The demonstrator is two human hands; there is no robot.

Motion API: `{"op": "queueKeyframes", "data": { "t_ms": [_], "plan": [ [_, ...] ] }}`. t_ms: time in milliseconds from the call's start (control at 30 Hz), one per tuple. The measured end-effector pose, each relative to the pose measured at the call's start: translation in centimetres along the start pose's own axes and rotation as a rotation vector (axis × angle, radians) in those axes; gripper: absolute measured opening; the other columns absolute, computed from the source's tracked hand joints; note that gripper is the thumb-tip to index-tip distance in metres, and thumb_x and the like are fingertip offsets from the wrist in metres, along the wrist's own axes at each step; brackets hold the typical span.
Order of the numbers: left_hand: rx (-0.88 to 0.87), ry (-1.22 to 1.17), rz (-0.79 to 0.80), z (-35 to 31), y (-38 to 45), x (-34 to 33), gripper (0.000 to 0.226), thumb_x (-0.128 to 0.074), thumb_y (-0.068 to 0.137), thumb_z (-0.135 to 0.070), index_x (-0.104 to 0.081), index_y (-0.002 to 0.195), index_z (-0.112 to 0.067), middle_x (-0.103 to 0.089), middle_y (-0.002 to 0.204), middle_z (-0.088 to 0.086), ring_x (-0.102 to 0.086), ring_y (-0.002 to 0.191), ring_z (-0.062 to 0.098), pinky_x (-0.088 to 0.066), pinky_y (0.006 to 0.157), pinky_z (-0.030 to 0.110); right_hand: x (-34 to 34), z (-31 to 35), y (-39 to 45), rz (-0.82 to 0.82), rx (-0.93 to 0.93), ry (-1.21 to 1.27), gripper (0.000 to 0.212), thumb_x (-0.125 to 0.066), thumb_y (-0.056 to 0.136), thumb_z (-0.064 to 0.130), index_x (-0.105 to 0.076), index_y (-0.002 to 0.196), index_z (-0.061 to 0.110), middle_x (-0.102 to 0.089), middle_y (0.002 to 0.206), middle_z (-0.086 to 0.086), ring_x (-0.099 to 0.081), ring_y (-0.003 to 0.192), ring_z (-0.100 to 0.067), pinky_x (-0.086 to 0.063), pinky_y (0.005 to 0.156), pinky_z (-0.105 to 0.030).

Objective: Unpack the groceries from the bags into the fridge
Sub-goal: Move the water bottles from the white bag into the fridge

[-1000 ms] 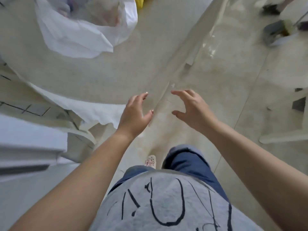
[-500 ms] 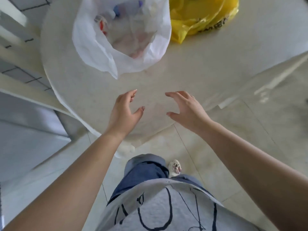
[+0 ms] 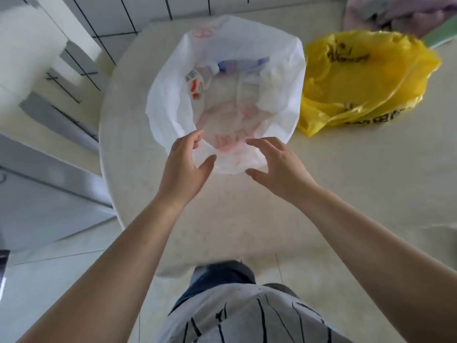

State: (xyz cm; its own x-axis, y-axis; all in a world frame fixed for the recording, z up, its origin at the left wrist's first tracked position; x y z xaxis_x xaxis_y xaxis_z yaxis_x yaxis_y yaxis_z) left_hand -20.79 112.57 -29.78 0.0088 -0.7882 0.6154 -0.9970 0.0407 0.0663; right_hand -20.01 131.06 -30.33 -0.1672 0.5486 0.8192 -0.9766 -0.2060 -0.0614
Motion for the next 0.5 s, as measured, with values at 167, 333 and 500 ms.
{"op": "queueKeyframes", "data": {
  "t_ms": [167, 333, 500],
  "plan": [
    [-0.037, -0.007, -0.023, -1.8, 6.3, 0.2, 0.054, -0.064, 0.088, -0.022, -0.042, 0.137, -0.017, -0.045, 0.124, -0.009, -0.046, 0.113, 0.002, -0.043, 0.092, 0.023, 3.3, -0.2, 5.9, -0.078, 0.045, 0.039, 0.06, -0.069, 0.082, 0.029, -0.045, 0.137, 0.025, -0.046, 0.136, -0.002, -0.045, 0.124, -0.023, -0.039, 0.1, -0.032],
    [-0.012, -0.033, -0.047, -2.0, 11.5, -0.4, 0.054, -0.065, 0.087, -0.022, -0.043, 0.136, -0.019, -0.047, 0.126, -0.007, -0.049, 0.116, 0.007, -0.043, 0.093, 0.022, 4.4, -1.3, 12.1, -0.011, 0.094, 0.029, 0.062, -0.069, 0.082, 0.029, -0.043, 0.138, 0.025, -0.045, 0.137, 0.0, -0.046, 0.124, -0.021, -0.041, 0.1, -0.032],
    [0.029, 0.046, -0.065, -1.2, 16.4, -1.8, 0.058, -0.066, 0.086, -0.024, -0.042, 0.137, -0.017, -0.05, 0.129, 0.0, -0.048, 0.119, 0.009, -0.04, 0.096, 0.024, 5.2, -2.9, 19.8, 0.056, 0.163, -0.016, 0.068, -0.068, 0.083, 0.028, -0.036, 0.142, 0.025, -0.046, 0.139, -0.002, -0.042, 0.127, -0.023, -0.037, 0.102, -0.035]
  ]
}}
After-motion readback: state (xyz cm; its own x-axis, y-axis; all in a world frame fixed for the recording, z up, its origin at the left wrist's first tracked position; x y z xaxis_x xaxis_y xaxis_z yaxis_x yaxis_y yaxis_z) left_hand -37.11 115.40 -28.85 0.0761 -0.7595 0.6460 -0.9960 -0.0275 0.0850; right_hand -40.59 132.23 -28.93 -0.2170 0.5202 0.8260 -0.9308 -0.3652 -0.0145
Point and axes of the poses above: each hand's wrist, its own y-axis towards the middle knuckle, its own x-axis out of the back of the hand, z = x × y, the point moved 9 cm from there along y, towards the middle knuckle
